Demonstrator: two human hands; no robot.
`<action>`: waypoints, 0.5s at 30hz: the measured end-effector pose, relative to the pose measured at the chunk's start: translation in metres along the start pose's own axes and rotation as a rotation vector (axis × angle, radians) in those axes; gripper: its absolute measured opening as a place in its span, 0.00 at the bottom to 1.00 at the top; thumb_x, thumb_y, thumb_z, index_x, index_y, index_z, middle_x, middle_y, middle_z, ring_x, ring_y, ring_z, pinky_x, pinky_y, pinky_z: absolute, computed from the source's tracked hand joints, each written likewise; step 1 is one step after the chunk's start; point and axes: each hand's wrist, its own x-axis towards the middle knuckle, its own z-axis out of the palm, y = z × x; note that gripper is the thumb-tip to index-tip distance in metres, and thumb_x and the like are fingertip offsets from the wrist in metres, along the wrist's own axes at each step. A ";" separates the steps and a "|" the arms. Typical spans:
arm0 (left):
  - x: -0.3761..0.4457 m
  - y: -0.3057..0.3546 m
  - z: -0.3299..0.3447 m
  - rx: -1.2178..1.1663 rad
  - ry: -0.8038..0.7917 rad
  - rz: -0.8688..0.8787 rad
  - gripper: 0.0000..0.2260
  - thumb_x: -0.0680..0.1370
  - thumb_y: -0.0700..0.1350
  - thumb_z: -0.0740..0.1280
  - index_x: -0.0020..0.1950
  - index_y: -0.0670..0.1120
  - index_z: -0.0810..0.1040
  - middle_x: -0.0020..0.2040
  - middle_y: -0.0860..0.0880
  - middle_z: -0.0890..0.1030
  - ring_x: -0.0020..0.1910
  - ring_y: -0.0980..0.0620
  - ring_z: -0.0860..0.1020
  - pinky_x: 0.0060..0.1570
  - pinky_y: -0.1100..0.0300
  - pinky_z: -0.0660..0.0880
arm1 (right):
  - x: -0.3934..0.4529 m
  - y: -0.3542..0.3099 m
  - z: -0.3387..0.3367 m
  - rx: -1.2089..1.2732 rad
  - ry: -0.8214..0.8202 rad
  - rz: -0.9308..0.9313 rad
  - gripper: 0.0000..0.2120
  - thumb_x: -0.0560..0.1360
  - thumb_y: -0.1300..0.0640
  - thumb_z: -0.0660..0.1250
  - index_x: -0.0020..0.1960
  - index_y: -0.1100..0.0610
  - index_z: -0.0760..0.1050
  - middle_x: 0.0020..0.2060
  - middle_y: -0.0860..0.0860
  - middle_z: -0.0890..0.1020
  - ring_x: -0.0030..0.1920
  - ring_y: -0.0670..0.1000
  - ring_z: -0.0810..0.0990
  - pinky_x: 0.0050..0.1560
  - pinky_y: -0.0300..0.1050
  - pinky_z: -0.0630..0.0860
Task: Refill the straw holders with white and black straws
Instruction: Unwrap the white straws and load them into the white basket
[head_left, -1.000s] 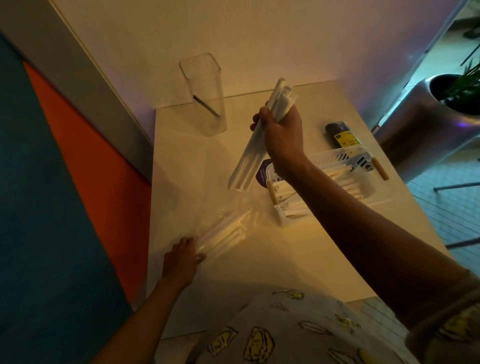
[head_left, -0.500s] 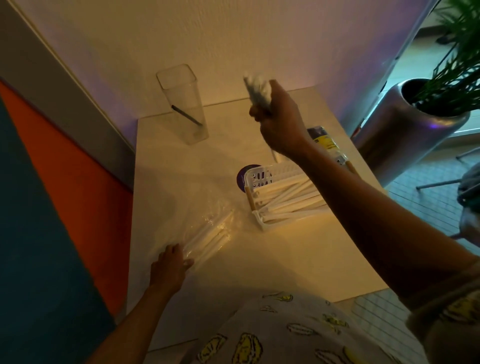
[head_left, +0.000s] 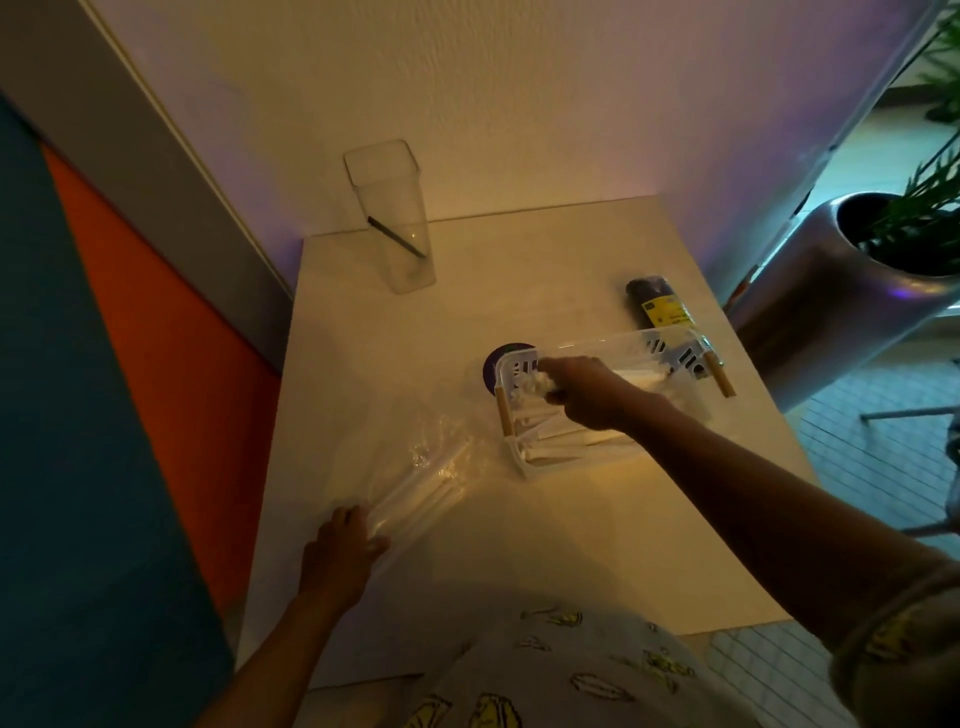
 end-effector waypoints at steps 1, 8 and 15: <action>-0.001 0.000 0.001 -0.007 0.002 -0.001 0.24 0.80 0.55 0.62 0.73 0.49 0.63 0.67 0.47 0.69 0.63 0.45 0.71 0.56 0.51 0.71 | 0.001 0.004 0.004 -0.018 -0.013 -0.002 0.20 0.76 0.65 0.67 0.66 0.53 0.73 0.61 0.55 0.80 0.61 0.56 0.78 0.64 0.53 0.73; -0.011 0.003 0.005 -0.048 -0.004 -0.053 0.23 0.80 0.54 0.62 0.73 0.49 0.63 0.68 0.46 0.69 0.64 0.45 0.70 0.56 0.51 0.70 | 0.008 0.021 0.031 -0.133 -0.044 -0.046 0.17 0.76 0.63 0.67 0.63 0.52 0.74 0.58 0.51 0.81 0.59 0.52 0.78 0.64 0.51 0.69; -0.020 0.002 0.010 -0.056 0.002 -0.088 0.22 0.79 0.55 0.63 0.70 0.47 0.66 0.66 0.46 0.71 0.62 0.45 0.72 0.55 0.51 0.72 | 0.013 0.025 0.042 -0.120 -0.084 -0.033 0.15 0.76 0.63 0.68 0.61 0.53 0.76 0.58 0.52 0.81 0.60 0.52 0.78 0.64 0.51 0.72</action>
